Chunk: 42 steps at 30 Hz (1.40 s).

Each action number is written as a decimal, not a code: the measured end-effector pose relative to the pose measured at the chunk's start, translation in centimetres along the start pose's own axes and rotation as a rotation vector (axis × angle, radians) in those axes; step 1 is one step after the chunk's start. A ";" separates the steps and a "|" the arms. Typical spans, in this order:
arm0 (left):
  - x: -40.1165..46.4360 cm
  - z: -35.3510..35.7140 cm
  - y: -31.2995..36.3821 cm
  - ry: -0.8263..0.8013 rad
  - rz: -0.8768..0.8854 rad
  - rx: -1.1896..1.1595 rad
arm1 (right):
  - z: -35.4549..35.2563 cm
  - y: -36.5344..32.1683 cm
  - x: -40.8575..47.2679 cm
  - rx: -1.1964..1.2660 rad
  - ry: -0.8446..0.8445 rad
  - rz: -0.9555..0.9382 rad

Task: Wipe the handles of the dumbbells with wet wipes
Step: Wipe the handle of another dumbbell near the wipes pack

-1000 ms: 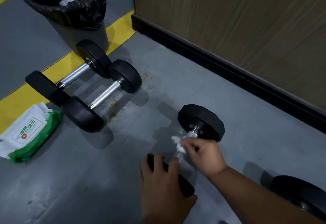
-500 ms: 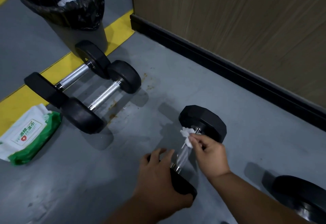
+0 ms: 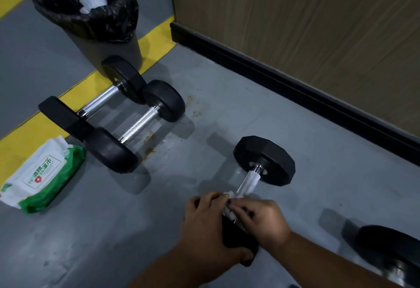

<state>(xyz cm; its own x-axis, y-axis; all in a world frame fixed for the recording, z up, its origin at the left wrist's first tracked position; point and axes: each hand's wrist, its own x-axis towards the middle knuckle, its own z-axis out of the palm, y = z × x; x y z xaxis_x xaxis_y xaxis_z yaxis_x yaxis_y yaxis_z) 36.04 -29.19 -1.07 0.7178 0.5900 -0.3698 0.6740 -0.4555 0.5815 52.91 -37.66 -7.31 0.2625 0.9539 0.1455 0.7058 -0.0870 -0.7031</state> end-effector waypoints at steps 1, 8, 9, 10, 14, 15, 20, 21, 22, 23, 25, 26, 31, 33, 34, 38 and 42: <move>0.0 0.1 0.0 0.001 -0.001 0.003 | -0.4 0.3 0.5 -0.012 -0.048 -0.042; -0.2 0.1 0.2 0.017 -0.009 0.024 | -0.5 1.6 2.3 0.014 0.247 0.334; -0.2 0.2 0.2 0.022 0.001 0.023 | 0.0 0.9 1.6 0.013 0.202 0.262; -0.1 0.2 0.2 0.026 0.012 0.019 | 0.1 0.2 0.9 0.024 0.140 0.180; -0.1 0.2 0.0 0.027 0.022 0.033 | -1.3 1.6 2.0 -0.066 0.099 0.070; -0.2 0.1 0.2 0.023 0.012 0.034 | -1.6 2.2 2.7 -0.064 0.162 0.147; -0.3 -0.1 0.5 0.025 0.023 0.026 | 0.3 0.9 0.9 -0.028 0.138 0.143; -0.3 0.0 0.5 0.031 0.033 0.019 | 0.4 0.7 0.1 -0.039 0.090 0.049; -0.3 0.1 0.4 0.037 0.037 0.009 | 0.2 1.0 -0.2 -0.070 0.041 -0.050; -0.3 0.1 0.4 0.041 0.035 0.004 | -0.1 1.5 0.1 -0.095 0.019 -0.127; -0.4 0.1 0.4 0.038 0.022 0.010 | -1.1 2.2 1.5 -0.078 0.027 -0.141; -0.4 0.1 0.5 0.033 0.017 0.019 | -1.5 2.5 2.2 -0.050 0.086 -0.067; -0.4 0.1 0.3 0.025 0.022 0.022 | 0.2 0.7 0.9 0.082 0.191 0.285; -0.3 0.3 0.2 0.038 0.036 0.010 | 0.3 -0.1 -0.3 0.083 0.053 0.149; -0.2 0.3 0.1 0.039 0.036 0.012 | -0.1 0.3 0.0 0.069 0.017 0.122; -0.4 0.1 0.4 0.016 -0.002 0.027 | -1.7 1.5 3.5 0.269 0.222 0.523; -0.4 0.1 0.4 0.019 0.011 0.039 | -0.8 -1.9 2.1 0.571 0.166 0.703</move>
<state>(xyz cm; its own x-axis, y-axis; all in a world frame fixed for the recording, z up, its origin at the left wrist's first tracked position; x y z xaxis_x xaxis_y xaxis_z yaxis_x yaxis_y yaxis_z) 36.01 -29.63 -0.78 0.7218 0.5971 -0.3499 0.6729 -0.4874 0.5565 52.61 -35.76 -5.12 0.6306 0.6778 -0.3780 -0.0722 -0.4337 -0.8982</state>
